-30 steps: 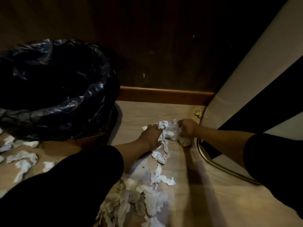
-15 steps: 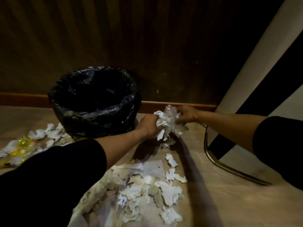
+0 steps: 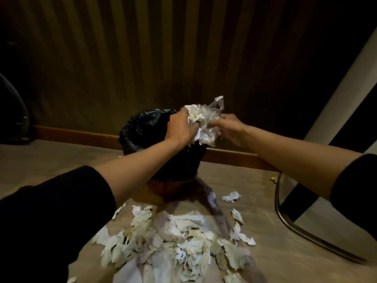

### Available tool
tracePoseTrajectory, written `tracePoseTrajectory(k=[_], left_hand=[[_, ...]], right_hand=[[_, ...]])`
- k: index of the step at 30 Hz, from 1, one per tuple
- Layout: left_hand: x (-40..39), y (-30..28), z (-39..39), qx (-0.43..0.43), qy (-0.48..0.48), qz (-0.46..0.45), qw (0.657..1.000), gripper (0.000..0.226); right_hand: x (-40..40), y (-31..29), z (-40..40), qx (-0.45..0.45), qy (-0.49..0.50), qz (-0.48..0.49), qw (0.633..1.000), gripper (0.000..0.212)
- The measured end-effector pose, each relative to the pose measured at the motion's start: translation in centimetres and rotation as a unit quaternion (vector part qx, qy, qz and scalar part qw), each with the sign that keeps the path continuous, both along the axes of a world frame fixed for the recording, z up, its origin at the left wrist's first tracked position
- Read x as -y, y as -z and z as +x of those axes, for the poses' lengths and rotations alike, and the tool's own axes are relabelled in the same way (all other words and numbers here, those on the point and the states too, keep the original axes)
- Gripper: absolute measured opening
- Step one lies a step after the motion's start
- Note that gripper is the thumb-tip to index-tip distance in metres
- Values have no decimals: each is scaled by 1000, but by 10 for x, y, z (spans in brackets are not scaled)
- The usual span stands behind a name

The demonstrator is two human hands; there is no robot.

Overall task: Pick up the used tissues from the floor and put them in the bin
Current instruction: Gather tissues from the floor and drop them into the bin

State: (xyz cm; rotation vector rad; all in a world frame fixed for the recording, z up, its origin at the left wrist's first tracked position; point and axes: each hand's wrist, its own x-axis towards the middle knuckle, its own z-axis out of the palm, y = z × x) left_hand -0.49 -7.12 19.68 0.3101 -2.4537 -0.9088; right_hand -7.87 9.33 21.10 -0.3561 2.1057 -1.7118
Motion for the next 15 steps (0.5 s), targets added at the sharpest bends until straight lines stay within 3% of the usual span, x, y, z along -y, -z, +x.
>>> tracePoseTrajectory(k=[6, 9, 13, 15], left_hand=[[52, 10, 20, 46, -66, 86, 993, 59], [75, 17, 32, 69, -75, 64, 993, 54], [90, 28, 50, 47, -53, 11, 997, 38], [87, 34, 57, 8, 2, -22, 1000, 26]], right_hand=[[66, 9, 4, 49, 7, -26, 998, 37], [84, 16, 3, 53, 13, -20, 998, 50], [71, 20, -1, 17, 32, -6, 999, 41], [50, 22, -7, -12, 56, 7, 998, 30]])
